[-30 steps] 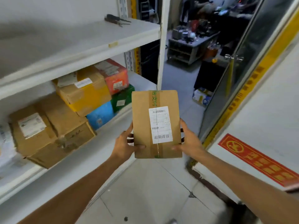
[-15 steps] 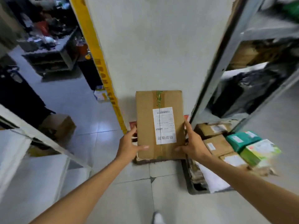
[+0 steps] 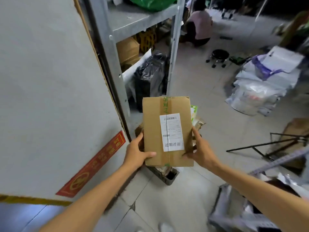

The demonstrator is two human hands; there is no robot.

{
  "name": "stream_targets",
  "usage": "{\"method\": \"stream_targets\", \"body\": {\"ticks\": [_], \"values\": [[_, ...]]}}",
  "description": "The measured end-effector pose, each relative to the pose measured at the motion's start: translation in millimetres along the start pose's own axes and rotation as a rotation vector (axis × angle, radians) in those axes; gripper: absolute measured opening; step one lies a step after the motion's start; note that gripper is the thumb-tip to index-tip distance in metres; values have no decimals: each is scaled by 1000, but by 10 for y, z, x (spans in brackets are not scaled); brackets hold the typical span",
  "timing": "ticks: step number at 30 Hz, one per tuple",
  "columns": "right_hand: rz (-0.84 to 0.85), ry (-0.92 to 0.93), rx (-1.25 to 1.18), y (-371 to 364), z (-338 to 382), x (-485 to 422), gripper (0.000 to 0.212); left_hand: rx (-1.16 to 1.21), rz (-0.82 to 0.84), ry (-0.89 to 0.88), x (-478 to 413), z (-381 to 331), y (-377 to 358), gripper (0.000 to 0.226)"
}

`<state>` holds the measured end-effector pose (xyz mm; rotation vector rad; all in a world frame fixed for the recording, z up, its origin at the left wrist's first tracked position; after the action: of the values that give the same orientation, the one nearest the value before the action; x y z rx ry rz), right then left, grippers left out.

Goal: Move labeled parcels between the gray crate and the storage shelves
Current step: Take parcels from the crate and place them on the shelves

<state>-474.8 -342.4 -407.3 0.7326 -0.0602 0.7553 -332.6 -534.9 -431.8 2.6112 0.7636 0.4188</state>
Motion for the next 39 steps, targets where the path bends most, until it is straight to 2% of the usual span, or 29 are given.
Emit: {"method": "stream_targets", "body": {"ticks": [5, 8, 12, 14, 16, 19, 25, 30, 36, 39], "values": [[-72, -84, 4, 304, -318, -178, 115, 36, 151, 26, -476, 61, -459, 99], [-81, -139, 30, 446, -504, -438, 120, 79, 185, 63, -745, 27, -668, 101], [-48, -157, 39, 571, -778, -940, 119, 267, 178, 206, -1150, 81, -1002, 79], [-7, -132, 45, 603, -897, -1296, 117, 350, 152, 303, -1396, 236, -1165, 75], [63, -117, 33, 584, -1035, -1706, 115, 389, 100, 381, -1607, 409, -1289, 80], [210, -108, 28, 478, -1190, -2328, 118, 370, -23, 481, -1846, 634, -1418, 82], [437, -105, 143, 129, -1531, -3243, 113, 334, -136, 595, -2102, 1071, -1780, 98], [500, -79, 200, -254, -1947, -3731, 109, 347, -244, 650, -2231, 1618, -2079, 90], [545, -103, 244, -660, -2443, -4187, 104, 419, -270, 713, -2461, 2213, -2398, 91], [583, -88, 297, -856, -2580, -4340, 105, 427, -281, 737, -2532, 2478, -2542, 84]]}}
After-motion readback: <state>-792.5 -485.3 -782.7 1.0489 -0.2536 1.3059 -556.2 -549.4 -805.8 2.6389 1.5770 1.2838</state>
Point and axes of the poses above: each hand's wrist, its own x-axis away from the middle knuckle, its own y-axis out of the back of the hand, z = x × y, the point moved 10 cm from there along -x, towards the middle knuckle, and after that the axes turned 5 degrees about -y, right-handed, at the moved point
